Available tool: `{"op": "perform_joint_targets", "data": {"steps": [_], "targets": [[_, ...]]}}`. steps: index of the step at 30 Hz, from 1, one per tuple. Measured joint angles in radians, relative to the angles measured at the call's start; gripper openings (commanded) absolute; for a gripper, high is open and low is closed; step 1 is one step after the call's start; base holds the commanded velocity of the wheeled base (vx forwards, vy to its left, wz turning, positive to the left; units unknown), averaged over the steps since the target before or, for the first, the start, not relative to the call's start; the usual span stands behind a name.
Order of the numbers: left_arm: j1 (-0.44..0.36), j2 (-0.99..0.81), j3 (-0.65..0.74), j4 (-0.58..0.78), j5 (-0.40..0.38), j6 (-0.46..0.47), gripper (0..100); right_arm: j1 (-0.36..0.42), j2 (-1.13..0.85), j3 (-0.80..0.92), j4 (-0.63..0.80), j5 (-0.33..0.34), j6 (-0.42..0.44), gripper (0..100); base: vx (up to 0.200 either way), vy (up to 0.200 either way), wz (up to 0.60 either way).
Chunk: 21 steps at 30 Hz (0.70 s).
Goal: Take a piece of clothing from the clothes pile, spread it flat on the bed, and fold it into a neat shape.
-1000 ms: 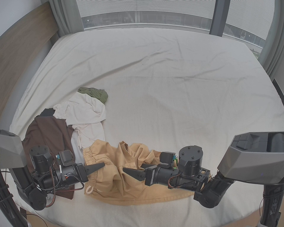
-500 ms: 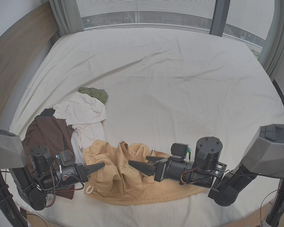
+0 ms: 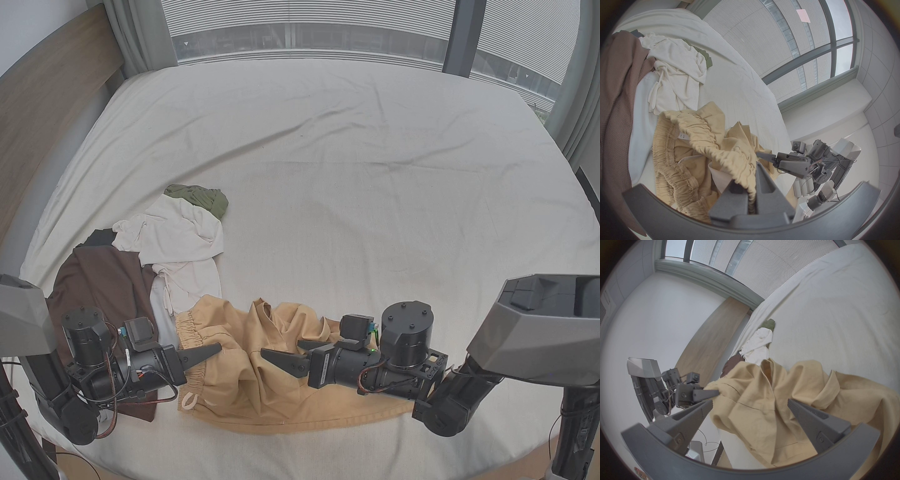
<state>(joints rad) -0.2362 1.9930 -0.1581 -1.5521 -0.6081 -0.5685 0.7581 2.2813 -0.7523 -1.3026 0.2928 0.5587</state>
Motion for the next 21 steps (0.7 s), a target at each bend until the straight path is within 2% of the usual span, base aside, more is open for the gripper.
{"op": "perform_joint_targets", "data": {"steps": [17, 18, 21], "targets": [[-0.001, 0.000, -0.001, 0.000, 0.000, 0.000, 0, 0.013, 0.058, -0.054, -0.006, 0.000, 0.010, 100, 0.000, 0.000, 0.00], [-0.001, 0.000, -0.001, 0.000, 0.000, 0.000, 0, 0.014, 0.059, -0.057, -0.006, 0.000, 0.010, 0, 0.000, 0.000, 0.00], [-0.001, 0.000, -0.002, 0.000, 0.001, 0.000, 0, 0.014, 0.064, -0.061, -0.016, -0.001, 0.011, 0, 0.000, 0.000, 0.00]]}}
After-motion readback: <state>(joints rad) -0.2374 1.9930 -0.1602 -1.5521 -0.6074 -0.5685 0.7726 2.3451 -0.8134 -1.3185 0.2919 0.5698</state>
